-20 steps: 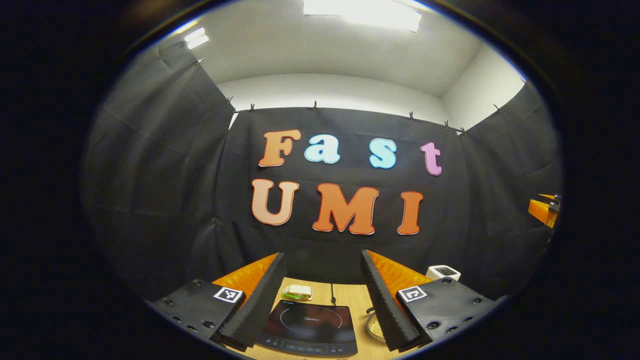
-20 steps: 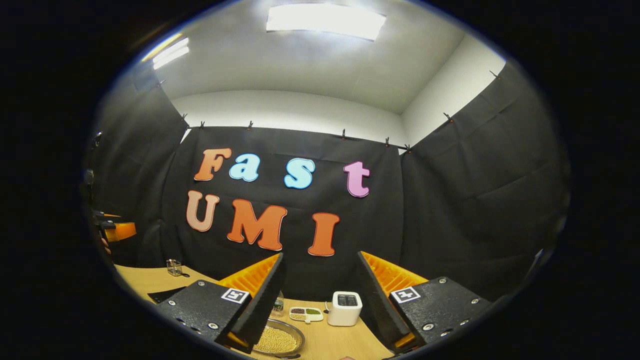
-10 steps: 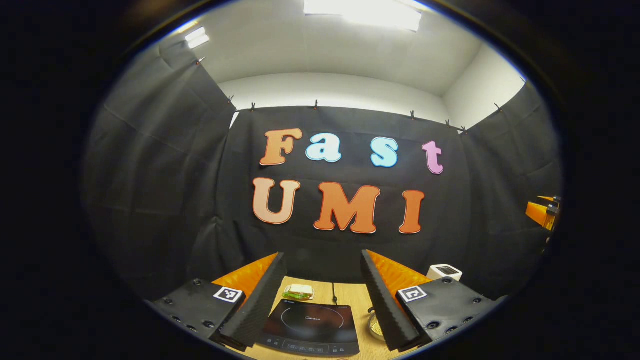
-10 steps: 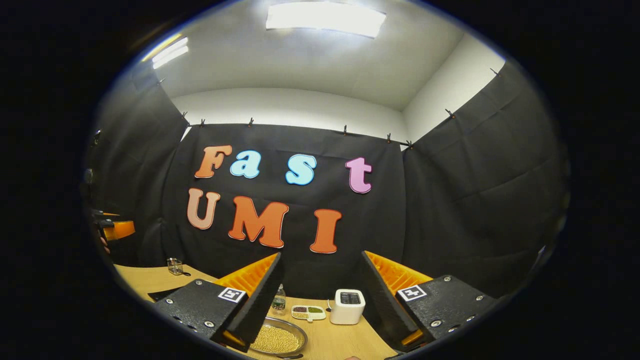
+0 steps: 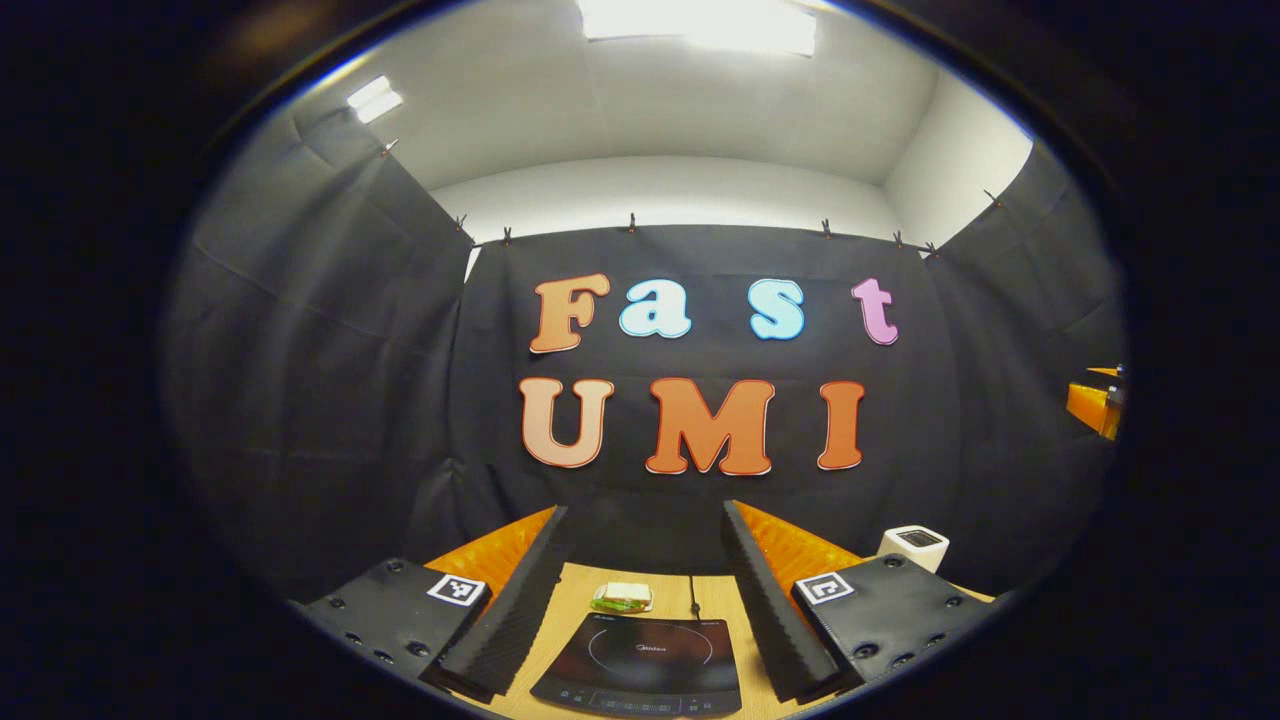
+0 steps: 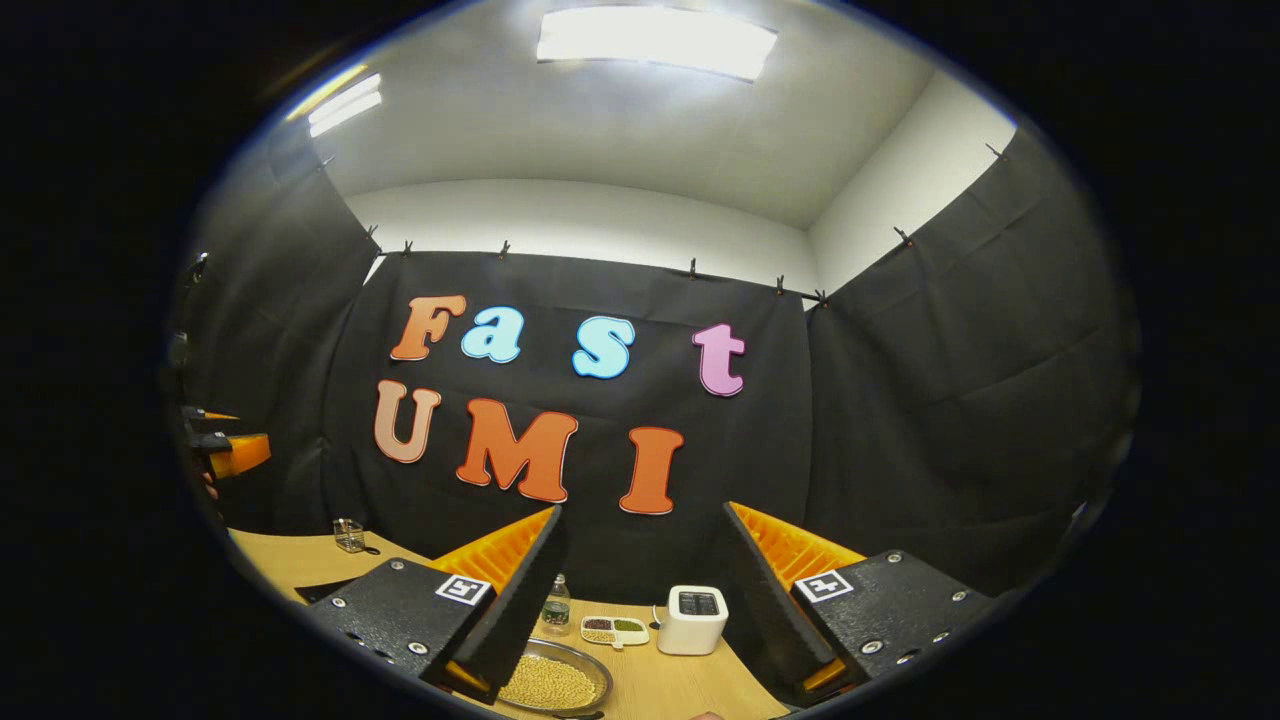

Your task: First push the handle of the pot to place it horizontally, then grasp the pot with both hands and set it on the induction cooktop.

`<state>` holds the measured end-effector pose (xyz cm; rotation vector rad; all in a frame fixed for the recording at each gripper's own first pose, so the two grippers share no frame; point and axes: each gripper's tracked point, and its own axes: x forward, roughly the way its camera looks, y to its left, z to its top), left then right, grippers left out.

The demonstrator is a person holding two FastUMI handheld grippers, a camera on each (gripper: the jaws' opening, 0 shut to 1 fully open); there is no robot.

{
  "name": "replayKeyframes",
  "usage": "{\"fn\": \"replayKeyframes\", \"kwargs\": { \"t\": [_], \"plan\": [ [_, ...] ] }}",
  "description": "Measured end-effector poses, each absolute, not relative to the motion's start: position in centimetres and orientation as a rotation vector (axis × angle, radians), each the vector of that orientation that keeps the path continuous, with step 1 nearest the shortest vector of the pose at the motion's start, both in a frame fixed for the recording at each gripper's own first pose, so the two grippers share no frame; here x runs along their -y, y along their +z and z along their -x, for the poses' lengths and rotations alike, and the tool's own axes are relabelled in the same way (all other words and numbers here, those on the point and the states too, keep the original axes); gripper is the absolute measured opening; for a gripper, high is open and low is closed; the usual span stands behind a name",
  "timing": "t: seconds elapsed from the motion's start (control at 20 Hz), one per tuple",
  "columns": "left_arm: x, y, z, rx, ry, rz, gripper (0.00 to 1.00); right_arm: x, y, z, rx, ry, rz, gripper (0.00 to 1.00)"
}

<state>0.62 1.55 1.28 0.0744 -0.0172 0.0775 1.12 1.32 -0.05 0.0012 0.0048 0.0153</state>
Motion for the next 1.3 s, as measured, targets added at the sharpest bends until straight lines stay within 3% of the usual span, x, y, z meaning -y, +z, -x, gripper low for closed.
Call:
{"fn": "replayKeyframes", "kwargs": {
  "t": [0.75,1.3],
  "plan": [
    [-2.6,0.5,-1.5,0.026,0.096,-0.009,0.97,-7.4,-10.9,-1.2,-0.193,0.155,-0.020,0.92],
    [-2.2,-1.2,-5.1,0.017,0.047,0.016,0.98,-8.3,-22.1,0.0,-0.470,0.182,-0.084,0.78]
  ]
}}
